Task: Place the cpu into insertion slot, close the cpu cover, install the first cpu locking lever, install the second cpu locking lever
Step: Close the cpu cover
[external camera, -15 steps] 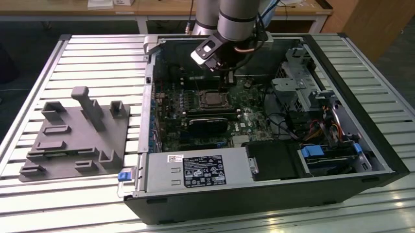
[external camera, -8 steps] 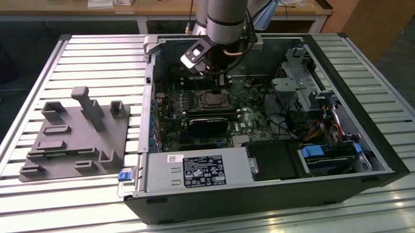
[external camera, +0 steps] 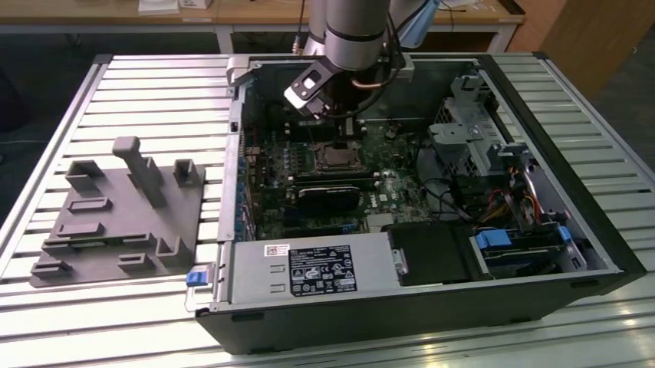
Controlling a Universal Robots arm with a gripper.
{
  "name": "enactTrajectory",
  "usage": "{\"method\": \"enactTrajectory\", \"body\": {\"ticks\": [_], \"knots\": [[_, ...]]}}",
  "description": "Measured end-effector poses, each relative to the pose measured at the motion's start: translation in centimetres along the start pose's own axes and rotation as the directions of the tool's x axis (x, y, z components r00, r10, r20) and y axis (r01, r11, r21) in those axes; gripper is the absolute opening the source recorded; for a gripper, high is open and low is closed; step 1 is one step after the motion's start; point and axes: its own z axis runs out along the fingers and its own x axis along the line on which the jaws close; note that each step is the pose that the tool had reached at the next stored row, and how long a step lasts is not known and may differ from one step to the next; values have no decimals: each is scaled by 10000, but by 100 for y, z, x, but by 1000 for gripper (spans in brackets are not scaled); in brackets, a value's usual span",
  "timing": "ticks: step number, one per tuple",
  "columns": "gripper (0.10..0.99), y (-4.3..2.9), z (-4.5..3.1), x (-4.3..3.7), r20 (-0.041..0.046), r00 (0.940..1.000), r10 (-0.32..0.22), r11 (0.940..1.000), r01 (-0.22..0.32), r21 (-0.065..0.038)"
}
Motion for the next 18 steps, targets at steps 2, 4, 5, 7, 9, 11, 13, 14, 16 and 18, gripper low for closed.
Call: {"method": "enactTrajectory", "body": {"ticks": [2,4,5,7,9,11,13,14,16,18], "knots": [[106,-22,8,-3,2,10000,-2,10000,2,2],[106,-37,18,-7,2,10000,-2,10000,2,1],[106,-39,22,-8,1,10000,-4,10000,4,1],[106,-43,26,-10,3,9999,-127,9999,127,4],[106,-43,30,-10,5,9988,-488,9988,488,11],[106,-43,32,-10,7,9964,-847,9964,847,18],[106,-43,33,-10,7,9927,-1204,9927,1204,25],[106,-43,34,-10,9,9902,-1393,9902,1393,29],[106,-43,35,-10,9,9846,-1749,9846,1749,36],[106,-43,35,-10,10,9777,-2102,9777,2102,43]]}}
